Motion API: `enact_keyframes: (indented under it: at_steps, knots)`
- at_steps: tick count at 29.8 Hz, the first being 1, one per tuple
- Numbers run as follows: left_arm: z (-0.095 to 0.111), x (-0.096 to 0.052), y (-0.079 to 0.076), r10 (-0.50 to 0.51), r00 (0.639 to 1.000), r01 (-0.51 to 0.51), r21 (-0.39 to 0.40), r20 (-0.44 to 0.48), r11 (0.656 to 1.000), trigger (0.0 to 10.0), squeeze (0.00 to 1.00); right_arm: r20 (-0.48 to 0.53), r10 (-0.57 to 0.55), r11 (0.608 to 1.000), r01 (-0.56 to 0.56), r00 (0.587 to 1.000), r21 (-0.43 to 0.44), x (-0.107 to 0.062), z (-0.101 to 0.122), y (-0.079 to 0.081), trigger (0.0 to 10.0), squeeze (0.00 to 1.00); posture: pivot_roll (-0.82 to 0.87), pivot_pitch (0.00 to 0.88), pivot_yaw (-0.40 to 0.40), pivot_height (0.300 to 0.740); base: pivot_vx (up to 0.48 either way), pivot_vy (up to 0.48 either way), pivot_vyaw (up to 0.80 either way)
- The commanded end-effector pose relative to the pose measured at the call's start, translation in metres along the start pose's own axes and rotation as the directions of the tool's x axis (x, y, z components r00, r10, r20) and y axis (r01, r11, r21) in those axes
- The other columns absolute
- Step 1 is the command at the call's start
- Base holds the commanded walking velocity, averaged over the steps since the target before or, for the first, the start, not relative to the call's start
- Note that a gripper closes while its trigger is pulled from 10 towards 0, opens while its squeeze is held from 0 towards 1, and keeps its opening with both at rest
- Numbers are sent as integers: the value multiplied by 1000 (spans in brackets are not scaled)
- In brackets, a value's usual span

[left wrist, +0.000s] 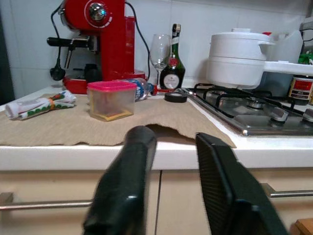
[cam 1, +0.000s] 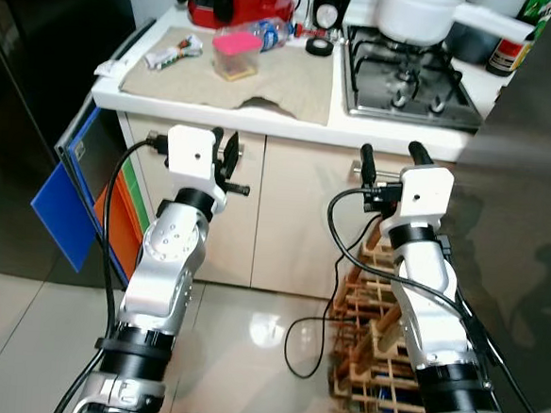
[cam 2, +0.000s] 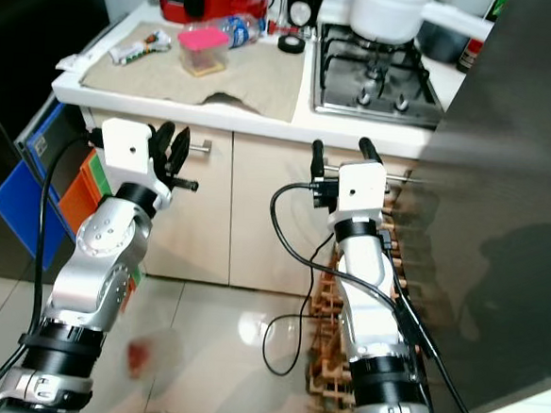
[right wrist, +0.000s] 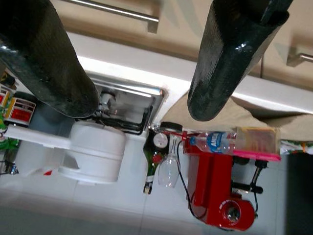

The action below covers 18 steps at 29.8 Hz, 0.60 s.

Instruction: Restocking fridge

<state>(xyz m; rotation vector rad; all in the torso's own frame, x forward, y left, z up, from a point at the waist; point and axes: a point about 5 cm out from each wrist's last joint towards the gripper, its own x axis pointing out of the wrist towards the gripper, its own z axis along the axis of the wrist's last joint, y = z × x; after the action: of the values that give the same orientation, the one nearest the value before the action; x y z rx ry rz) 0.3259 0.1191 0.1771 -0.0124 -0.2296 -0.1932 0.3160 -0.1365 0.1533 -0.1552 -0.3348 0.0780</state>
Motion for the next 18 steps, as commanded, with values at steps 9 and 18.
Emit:
enact_keyframes:
  at_steps: [9, 18]
  knots:
    - [-5, 6, -5, -23, 999, 24, 23, -48, 999, 10000, 1000, 2, -7, 1000, 7, 1000, -14, 0, -2, -2, 10000, 0, -17, 0, -17, 740, 0, 0, 0]
    - [-22, 0, -2, 1, 992, -3, -17, -123, 1000, 10000, 1000, -23, -12, 1000, 11, 1000, -17, -5, -6, -6, 10000, 0, -30, 9, -23, 740, 0, 0, 0]
